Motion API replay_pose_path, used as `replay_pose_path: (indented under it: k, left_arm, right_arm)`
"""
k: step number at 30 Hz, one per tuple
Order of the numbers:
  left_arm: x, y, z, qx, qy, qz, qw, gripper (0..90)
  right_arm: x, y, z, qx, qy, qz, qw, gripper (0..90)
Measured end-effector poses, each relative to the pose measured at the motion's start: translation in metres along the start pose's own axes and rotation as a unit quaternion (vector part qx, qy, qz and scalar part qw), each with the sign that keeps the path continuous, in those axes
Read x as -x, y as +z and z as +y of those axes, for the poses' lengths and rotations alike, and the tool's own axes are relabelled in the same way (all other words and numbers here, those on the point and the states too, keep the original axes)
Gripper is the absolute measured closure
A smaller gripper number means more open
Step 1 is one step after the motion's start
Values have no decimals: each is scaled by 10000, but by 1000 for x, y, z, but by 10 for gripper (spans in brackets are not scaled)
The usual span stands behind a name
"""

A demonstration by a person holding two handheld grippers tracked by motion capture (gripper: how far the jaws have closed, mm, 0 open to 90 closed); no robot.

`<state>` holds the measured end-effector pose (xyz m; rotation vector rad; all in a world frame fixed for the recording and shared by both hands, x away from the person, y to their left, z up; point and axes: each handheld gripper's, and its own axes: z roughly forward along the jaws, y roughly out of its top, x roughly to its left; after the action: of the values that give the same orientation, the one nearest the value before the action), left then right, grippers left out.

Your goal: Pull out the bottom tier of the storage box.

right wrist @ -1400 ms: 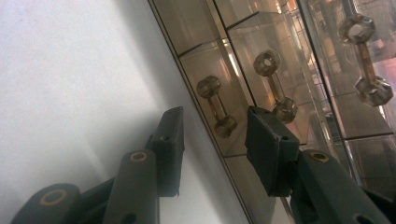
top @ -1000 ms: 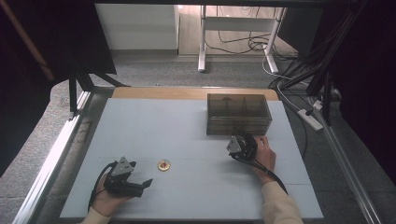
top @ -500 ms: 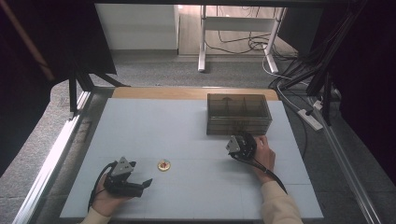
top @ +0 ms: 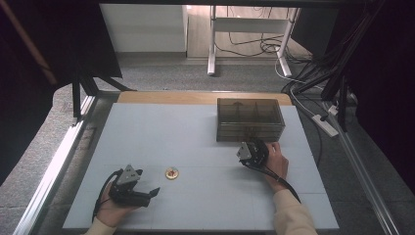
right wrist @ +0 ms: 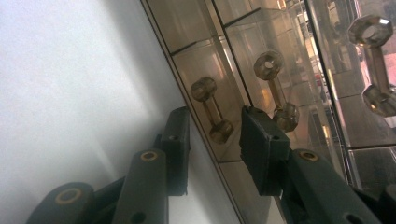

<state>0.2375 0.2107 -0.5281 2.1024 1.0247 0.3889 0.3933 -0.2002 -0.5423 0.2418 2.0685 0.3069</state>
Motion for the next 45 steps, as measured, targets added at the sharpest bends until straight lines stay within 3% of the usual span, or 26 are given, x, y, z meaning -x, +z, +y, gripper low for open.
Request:
replay_pose_path:
  k: [5,21,45]
  left_arm:
    - [0,0,0,-1,2,7,10000,81]
    - [0,0,0,-3,-1,17,10000,81]
    - [0,0,0,2,-3,13,10000,81]
  right_arm:
    - [-1,1,0,8,-28,-156,9999,674]
    - [-3,2,2,29,-121,-224,9997,744]
    - [-8,3,2,-29,-406,-439,9982,766]
